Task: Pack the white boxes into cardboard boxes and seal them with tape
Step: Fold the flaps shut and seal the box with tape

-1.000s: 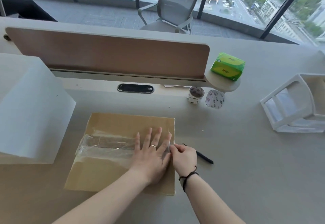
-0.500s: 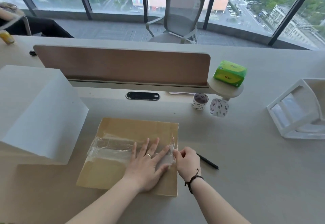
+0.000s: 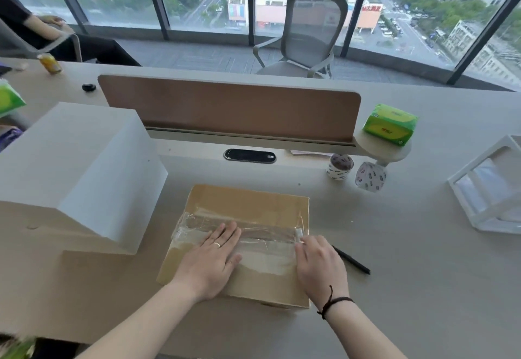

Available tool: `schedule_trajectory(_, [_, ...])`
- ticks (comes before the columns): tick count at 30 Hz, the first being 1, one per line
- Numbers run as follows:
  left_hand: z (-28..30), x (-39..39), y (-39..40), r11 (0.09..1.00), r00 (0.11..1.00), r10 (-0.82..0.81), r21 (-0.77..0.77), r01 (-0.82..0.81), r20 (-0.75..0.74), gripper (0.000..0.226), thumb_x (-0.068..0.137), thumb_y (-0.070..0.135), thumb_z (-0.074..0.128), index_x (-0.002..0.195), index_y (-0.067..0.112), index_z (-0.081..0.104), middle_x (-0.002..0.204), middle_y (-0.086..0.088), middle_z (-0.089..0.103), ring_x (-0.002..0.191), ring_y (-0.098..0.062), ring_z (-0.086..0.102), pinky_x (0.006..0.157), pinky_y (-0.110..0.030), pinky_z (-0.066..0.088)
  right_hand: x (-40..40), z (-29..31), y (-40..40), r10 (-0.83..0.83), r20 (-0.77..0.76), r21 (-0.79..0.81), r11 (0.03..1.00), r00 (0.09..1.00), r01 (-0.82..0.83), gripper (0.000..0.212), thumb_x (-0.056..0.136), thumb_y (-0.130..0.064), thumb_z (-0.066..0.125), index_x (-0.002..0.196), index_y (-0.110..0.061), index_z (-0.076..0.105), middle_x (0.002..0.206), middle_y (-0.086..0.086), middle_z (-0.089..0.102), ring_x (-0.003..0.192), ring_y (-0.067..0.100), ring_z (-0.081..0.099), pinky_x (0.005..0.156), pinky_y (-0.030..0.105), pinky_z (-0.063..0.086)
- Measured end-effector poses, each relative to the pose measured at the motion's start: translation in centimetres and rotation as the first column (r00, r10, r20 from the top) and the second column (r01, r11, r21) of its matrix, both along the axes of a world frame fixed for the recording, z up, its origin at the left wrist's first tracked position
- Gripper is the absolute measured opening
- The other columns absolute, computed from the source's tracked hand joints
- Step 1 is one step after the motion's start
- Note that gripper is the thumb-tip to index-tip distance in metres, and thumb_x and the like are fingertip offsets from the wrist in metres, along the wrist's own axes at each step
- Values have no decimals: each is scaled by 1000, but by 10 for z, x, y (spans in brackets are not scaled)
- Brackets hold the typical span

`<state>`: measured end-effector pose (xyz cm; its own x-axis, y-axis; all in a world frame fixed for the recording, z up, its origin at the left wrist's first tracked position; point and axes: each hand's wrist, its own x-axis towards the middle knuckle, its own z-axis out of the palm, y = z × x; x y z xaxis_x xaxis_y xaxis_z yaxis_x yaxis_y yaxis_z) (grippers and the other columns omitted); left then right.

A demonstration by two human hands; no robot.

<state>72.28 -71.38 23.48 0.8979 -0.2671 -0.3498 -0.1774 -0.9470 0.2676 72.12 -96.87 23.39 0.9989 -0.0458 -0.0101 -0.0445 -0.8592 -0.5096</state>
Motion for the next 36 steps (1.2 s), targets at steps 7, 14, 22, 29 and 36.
schedule_trajectory(7, [-4,2,31,993,993,-117,-8,117,27,102,70,73,-31,160,33,-5,160,23,-19,151,-1,-18,120,-25,-12,-8,11,83,282,-70,-219,931,957,-291,56,102,-49,29,149,-22,45,161,-4,33,150,15,28,120,37,8])
schedule_trajectory(14, [0,8,45,991,988,-131,-28,133,84,81,84,59,-13,160,41,10,163,27,3,154,-3,3,119,-30,-10,-1,6,114,374,-326,-93,902,868,-423,89,80,-68,-12,160,-32,5,165,-20,-4,149,-4,-11,123,30,-10])
schedule_trajectory(22, [0,5,69,998,998,-24,-64,28,64,85,81,69,-20,158,46,9,157,35,-6,149,6,-12,122,-25,-12,-13,6,47,185,-350,-198,944,918,-265,74,88,-64,-6,158,-43,4,160,-30,-9,145,-10,-15,123,29,-10])
schedule_trajectory(29, [-3,3,77,971,992,129,-202,-125,6,66,102,61,22,160,34,10,164,22,-6,150,3,-17,121,-23,-5,-15,1,51,128,-250,-124,979,960,-163,53,106,-42,32,157,-36,22,161,-25,5,147,-8,-4,122,22,-8])
schedule_trajectory(36, [-11,11,88,549,735,614,-512,-660,-288,56,103,41,45,151,13,41,152,0,49,141,-25,43,117,-39,33,4,10,47,-306,-158,310,887,939,341,52,96,-12,56,146,-20,50,158,-3,37,144,9,36,99,17,32])
